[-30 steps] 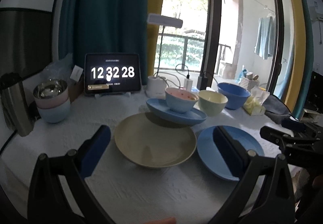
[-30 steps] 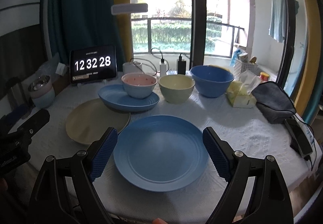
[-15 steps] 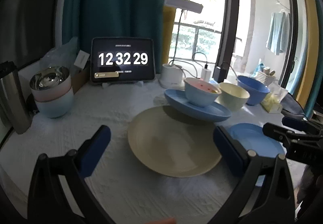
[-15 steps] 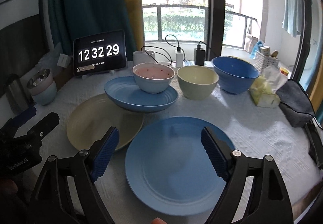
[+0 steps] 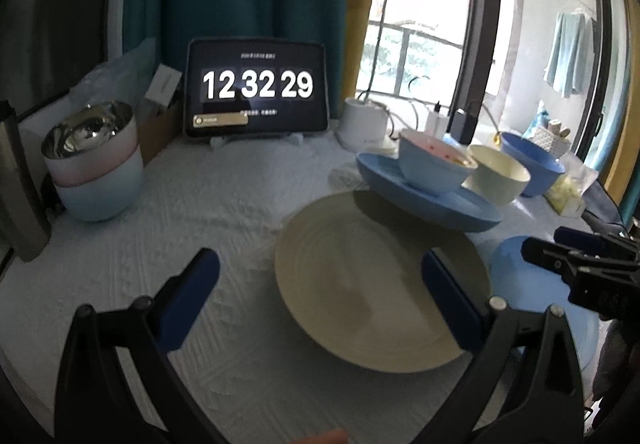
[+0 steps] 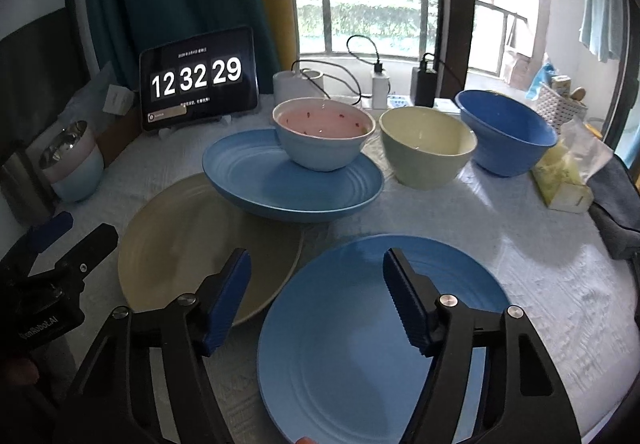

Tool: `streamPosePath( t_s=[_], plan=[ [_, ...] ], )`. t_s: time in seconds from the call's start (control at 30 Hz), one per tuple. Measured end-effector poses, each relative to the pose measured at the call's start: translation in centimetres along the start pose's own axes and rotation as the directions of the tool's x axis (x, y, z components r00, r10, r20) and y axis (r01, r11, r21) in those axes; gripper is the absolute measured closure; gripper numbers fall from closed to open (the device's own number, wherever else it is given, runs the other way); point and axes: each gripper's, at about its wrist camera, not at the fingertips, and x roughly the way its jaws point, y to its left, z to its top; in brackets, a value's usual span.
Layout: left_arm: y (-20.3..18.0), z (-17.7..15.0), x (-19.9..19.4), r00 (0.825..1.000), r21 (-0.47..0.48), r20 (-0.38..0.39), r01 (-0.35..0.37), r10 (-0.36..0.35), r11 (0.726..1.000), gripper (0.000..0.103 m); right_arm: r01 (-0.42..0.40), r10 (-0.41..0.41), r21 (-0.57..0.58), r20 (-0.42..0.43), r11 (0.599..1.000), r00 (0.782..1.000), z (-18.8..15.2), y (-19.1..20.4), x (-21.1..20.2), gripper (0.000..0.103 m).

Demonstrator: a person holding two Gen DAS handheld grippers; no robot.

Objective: Organize plates and bowls

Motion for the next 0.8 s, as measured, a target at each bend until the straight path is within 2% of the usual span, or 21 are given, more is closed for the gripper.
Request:
streamPosePath(
  t_s=[0.1, 0.3, 0.4, 0.67, 0.73, 0.8],
  plan=[
    [0.3, 0.0, 1.1, 0.999, -0.008, -0.032, -0.004, 0.004, 1.0, 0.002, -0.008, 0.008, -0.003, -0.024, 1.0, 1.0, 0.3, 0.3, 1.2, 0.041],
    [1.0, -0.2, 2.7, 0.996, -0.027, -0.084, 0.014, -0.016, 1.0, 0.004, -0.028, 0.027, -0.024, -0.062, 0.999, 0.998, 1.0, 1.0, 3.2, 0.048],
    [1.2, -0.3, 3.5, 0.993, -0.035, -0.117, 0.028, -0.032, 0.999, 0.012, -0.04, 0.038, -0.029, -0.083, 0.999, 0.996, 1.2, 1.4, 4.2, 0.049],
    [1.6, -0.7, 5.0, 0.98, -0.074, -0.187, 0.054, -0.067, 0.996, 0.024, -0.051, 0.045, -0.047, -0.115, 0.998, 0.992, 1.5, 2.0, 5.8, 0.051],
    [1.8, -0.8, 5.3, 0.976, -0.088, -0.207, 0.054, -0.071, 0.995, 0.034, -0.048, 0.041, -0.048, -0.129, 0.998, 0.991, 1.4, 2.0, 6.2, 0.052],
    [2.0, -0.9, 5.7, 0.97, -0.097, -0.232, 0.047, -0.068, 0.994, 0.04, -0.046, 0.038, -0.049, -0.138, 0.998, 0.99, 1.4, 2.2, 6.6, 0.056]
  ],
)
